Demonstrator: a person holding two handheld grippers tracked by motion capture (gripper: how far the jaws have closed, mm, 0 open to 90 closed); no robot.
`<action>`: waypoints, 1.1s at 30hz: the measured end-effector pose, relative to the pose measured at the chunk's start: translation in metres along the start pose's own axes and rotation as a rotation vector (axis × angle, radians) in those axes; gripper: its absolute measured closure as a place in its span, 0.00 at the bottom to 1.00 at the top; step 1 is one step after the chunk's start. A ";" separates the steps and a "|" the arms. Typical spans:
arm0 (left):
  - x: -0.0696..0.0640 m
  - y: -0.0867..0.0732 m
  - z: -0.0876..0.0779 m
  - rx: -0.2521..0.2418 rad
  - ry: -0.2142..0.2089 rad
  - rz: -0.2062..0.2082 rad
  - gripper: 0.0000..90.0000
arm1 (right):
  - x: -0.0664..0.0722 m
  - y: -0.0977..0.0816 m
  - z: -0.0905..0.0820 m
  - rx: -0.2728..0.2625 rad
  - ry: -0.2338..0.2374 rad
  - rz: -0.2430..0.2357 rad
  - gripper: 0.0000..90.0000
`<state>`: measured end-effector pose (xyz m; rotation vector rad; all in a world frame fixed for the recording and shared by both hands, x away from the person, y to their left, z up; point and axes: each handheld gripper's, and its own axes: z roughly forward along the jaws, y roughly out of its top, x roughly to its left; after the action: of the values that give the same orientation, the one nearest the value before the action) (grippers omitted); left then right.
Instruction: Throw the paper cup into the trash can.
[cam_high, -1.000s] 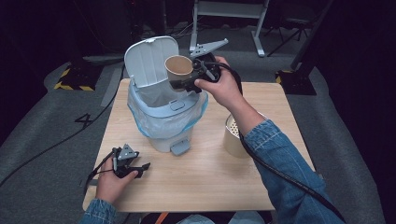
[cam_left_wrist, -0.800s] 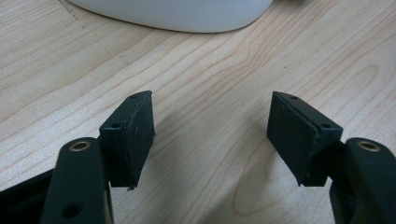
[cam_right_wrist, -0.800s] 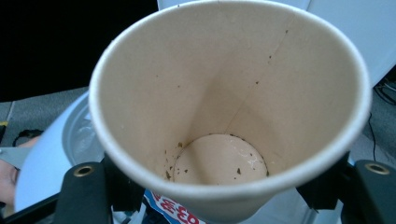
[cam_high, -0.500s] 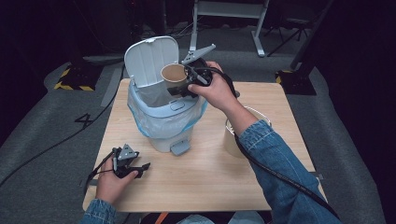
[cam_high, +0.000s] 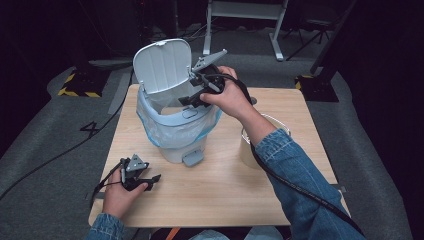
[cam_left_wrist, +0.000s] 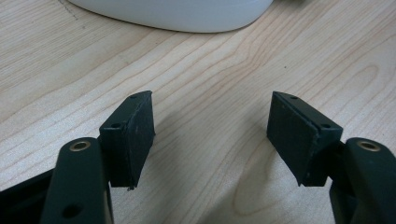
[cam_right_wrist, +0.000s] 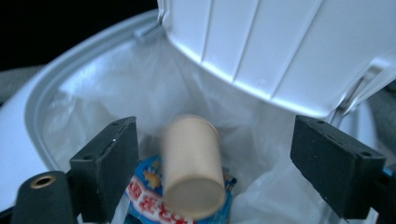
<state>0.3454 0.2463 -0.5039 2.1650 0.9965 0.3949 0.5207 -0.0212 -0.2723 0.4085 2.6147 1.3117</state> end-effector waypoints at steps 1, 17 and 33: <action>0.000 0.000 0.000 0.000 0.000 0.001 0.36 | 0.000 0.001 -0.001 -0.020 -0.007 0.005 0.18; 0.000 0.000 0.000 0.002 -0.001 0.002 0.36 | 0.007 -0.019 -0.073 -0.139 -0.010 0.001 0.20; 0.001 0.000 0.000 0.000 -0.004 -0.009 0.37 | 0.013 -0.089 -0.169 -0.127 -0.099 0.036 0.25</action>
<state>0.3465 0.2469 -0.5037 2.1594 1.0041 0.3866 0.4461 -0.1953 -0.2443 0.4887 2.4391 1.4216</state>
